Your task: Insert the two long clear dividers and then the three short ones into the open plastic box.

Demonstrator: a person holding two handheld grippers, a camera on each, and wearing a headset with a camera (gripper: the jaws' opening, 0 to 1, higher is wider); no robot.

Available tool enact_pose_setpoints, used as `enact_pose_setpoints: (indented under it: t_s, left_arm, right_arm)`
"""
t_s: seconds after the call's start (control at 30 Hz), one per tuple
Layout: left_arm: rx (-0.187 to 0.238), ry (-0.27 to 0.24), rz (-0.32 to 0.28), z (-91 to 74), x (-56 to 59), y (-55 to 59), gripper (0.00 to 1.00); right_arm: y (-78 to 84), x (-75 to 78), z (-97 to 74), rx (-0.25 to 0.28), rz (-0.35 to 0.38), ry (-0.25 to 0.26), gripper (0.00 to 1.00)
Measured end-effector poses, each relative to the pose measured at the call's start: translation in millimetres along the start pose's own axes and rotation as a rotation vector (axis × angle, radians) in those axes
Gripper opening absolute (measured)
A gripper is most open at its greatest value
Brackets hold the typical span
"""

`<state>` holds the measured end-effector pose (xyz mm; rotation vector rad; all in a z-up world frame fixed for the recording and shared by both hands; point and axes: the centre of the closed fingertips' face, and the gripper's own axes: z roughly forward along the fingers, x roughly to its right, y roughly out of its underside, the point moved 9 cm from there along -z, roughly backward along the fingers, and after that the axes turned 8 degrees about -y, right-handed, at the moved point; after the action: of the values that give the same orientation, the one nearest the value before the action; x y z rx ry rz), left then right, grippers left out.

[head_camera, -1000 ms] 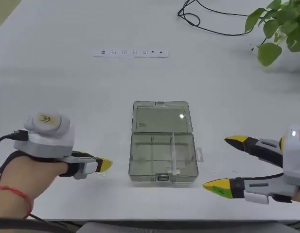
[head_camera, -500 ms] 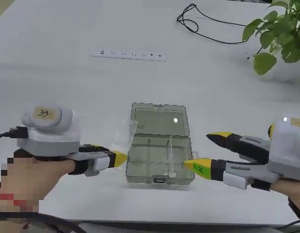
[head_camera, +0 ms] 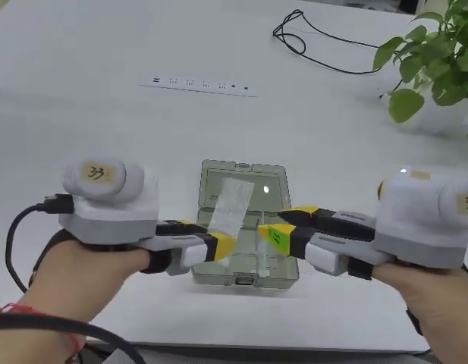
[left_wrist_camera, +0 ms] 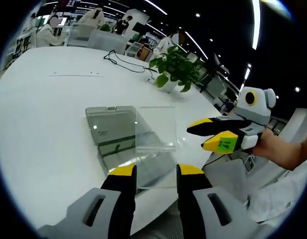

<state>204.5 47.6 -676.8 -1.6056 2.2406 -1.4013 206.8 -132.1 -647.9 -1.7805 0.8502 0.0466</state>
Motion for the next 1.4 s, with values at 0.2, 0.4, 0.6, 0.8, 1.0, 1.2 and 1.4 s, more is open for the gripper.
enact_pose_setpoints:
  t_s: [0.2, 0.4, 0.6, 0.8, 1.0, 1.2, 1.4]
  left_arm:
    - [0.015, 0.027, 0.009, 2.4, 7.7, -2.0, 0.3]
    - [0.022, 0.046, 0.02, 3.7, 15.2, -3.8, 0.3]
    - [0.022, 0.043, 0.036, 4.8, 14.4, -3.8, 0.3]
    - [0.028, 0.04, 0.055, 8.2, 16.5, -3.2, 0.3]
    - [0.028, 0.047, 0.077, 8.7, 18.0, -2.0, 0.31]
    - [0.034, 0.061, 0.11, 6.8, 18.1, -0.1, 0.37]
    - [0.041, 0.076, 0.155, 2.6, 12.2, 3.3, 0.46]
  right_arm:
    - [2.0, -1.8, 8.1, 0.011, 0.067, 0.009, 0.23]
    - [1.8, -3.8, 13.9, 0.016, 0.106, 0.019, 0.17]
    - [3.6, -5.0, 15.9, 0.014, 0.167, 0.04, 0.08]
    - [3.6, -5.7, 17.6, 0.027, 0.209, 0.081, 0.06]
    - [2.1, -4.5, 17.1, 0.025, 0.225, 0.081, 0.06]
    - [-0.9, -3.3, 16.7, 0.024, 0.235, 0.08, 0.06]
    - [-5.8, -1.3, 17.6, 0.022, 0.229, 0.076, 0.07]
